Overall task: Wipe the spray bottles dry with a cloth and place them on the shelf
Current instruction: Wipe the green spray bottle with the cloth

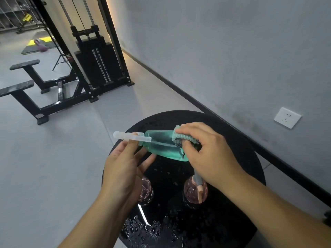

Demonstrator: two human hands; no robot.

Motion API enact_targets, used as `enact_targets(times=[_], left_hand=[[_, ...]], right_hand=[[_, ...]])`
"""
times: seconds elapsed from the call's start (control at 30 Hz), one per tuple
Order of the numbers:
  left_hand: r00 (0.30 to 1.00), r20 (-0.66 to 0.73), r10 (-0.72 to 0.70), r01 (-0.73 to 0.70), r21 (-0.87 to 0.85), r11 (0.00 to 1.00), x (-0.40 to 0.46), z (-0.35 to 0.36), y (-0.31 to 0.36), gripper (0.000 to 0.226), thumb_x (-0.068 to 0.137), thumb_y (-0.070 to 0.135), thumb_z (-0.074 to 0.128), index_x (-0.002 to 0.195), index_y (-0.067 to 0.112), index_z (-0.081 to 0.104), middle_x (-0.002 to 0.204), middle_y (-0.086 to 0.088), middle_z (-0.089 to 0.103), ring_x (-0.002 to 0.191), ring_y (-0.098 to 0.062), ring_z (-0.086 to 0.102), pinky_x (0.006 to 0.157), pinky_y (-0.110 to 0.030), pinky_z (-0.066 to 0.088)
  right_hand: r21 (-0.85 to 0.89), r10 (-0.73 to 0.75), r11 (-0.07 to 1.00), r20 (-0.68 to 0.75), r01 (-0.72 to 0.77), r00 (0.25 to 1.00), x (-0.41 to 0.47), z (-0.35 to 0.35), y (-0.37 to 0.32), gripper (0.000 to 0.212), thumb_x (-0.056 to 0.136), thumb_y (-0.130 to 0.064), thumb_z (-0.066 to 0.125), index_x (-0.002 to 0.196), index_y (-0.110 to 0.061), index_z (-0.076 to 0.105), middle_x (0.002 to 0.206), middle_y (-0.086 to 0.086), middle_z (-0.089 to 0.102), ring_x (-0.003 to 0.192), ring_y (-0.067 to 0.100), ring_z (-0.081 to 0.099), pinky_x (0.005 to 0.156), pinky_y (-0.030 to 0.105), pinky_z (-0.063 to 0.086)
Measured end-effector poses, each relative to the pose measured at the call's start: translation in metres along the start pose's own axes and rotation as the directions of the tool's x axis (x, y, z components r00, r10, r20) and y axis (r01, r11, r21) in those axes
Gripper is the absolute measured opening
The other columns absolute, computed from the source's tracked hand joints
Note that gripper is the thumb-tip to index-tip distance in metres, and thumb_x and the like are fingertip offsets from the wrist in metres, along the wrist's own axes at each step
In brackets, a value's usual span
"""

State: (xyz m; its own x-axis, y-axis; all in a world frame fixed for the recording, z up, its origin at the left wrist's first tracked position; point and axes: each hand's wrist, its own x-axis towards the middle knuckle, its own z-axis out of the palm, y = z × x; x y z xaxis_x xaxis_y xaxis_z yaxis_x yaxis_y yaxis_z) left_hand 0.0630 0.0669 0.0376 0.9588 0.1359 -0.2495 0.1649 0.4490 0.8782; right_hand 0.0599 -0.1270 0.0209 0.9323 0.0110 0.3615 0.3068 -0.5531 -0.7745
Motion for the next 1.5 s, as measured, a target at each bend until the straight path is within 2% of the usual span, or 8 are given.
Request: enact_targets(times=[0.2,0.4,0.53,0.77,1.0,1.2,1.33,1.5], left_hand=[[1.000,0.006,-0.010,0.010,0.023,1.000,-0.002,-0.003,0.005,0.014,0.107,0.020,0.060,0.101,0.017,0.072,0.122,-0.010,0.080,0.113,-0.032,0.077,0.052,-0.022,0.058],[0.992,0.122,-0.014,0.016,-0.019,1.000,0.001,-0.006,0.000,0.018,0.109,0.011,0.056,0.122,0.003,0.066,0.124,-0.009,0.079,0.118,-0.026,0.076,0.092,-0.039,0.065],[0.974,0.225,0.000,0.015,-0.062,0.998,0.000,-0.007,0.002,0.017,0.087,-0.001,0.056,0.102,0.006,0.062,0.121,-0.013,0.075,0.126,-0.031,0.071,0.105,-0.049,0.057],[0.995,0.091,-0.041,0.040,0.010,0.999,-0.006,-0.001,0.009,0.036,0.091,0.049,0.076,0.108,0.017,0.078,0.121,-0.010,0.079,0.121,-0.031,0.074,0.102,-0.047,0.059],[0.986,0.123,-0.110,0.111,-0.001,0.994,-0.010,0.000,0.016,0.025,0.102,0.031,0.062,0.119,0.015,0.071,0.120,-0.015,0.079,0.114,-0.040,0.076,0.100,-0.054,0.059],[0.991,0.103,-0.084,0.091,-0.060,0.994,-0.010,0.000,0.015,0.020,0.105,0.019,0.056,0.120,0.011,0.067,0.122,-0.017,0.078,0.114,-0.040,0.076,0.097,-0.046,0.063],[0.988,0.134,-0.078,0.091,-0.095,0.991,-0.007,-0.003,0.014,0.014,0.098,0.010,0.060,0.111,0.009,0.066,0.121,-0.020,0.076,0.120,-0.045,0.072,0.098,-0.047,0.063],[0.986,0.156,-0.063,0.083,-0.126,0.989,-0.001,-0.008,0.010,0.036,0.078,0.012,0.068,0.114,0.007,0.065,0.126,-0.020,0.074,0.128,-0.046,0.066,0.094,-0.043,0.064]], right_hand=[[0.128,0.026,0.991,-0.015,-0.024,1.000,0.003,-0.001,0.000,0.033,0.096,-0.011,0.069,0.120,-0.031,0.075,0.125,-0.024,0.064,0.122,-0.005,0.057,0.099,0.024,0.055],[0.176,0.024,0.984,-0.053,-0.014,0.998,0.001,0.001,0.004,0.035,0.094,-0.004,0.069,0.120,-0.028,0.076,0.125,-0.022,0.064,0.122,-0.002,0.058,0.094,0.025,0.057],[0.154,0.005,0.988,-0.072,0.006,0.997,0.001,0.001,0.007,0.037,0.094,-0.007,0.070,0.121,-0.031,0.075,0.125,-0.025,0.064,0.126,0.003,0.057,0.097,0.032,0.057],[0.170,0.016,0.985,-0.076,-0.003,0.997,0.000,0.002,0.007,0.035,0.094,-0.008,0.071,0.121,-0.030,0.075,0.125,-0.023,0.065,0.125,0.003,0.058,0.098,0.032,0.057],[0.176,0.028,0.984,-0.093,-0.011,0.995,-0.001,0.004,0.007,0.035,0.094,-0.007,0.071,0.121,-0.029,0.075,0.126,-0.020,0.065,0.124,0.000,0.059,0.097,0.028,0.058],[0.157,0.014,0.988,-0.108,0.003,0.994,0.001,0.003,0.009,0.035,0.093,-0.010,0.072,0.121,-0.032,0.075,0.126,-0.022,0.065,0.126,0.007,0.059,0.100,0.036,0.056],[0.162,0.010,0.987,-0.111,0.008,0.994,0.001,0.002,0.008,0.034,0.093,-0.011,0.071,0.121,-0.031,0.075,0.125,-0.022,0.065,0.126,0.008,0.058,0.099,0.035,0.057],[0.162,0.023,0.987,-0.106,-0.006,0.994,0.000,0.001,0.007,0.034,0.094,-0.009,0.070,0.121,-0.030,0.075,0.125,-0.021,0.065,0.124,0.001,0.058,0.097,0.030,0.057]])
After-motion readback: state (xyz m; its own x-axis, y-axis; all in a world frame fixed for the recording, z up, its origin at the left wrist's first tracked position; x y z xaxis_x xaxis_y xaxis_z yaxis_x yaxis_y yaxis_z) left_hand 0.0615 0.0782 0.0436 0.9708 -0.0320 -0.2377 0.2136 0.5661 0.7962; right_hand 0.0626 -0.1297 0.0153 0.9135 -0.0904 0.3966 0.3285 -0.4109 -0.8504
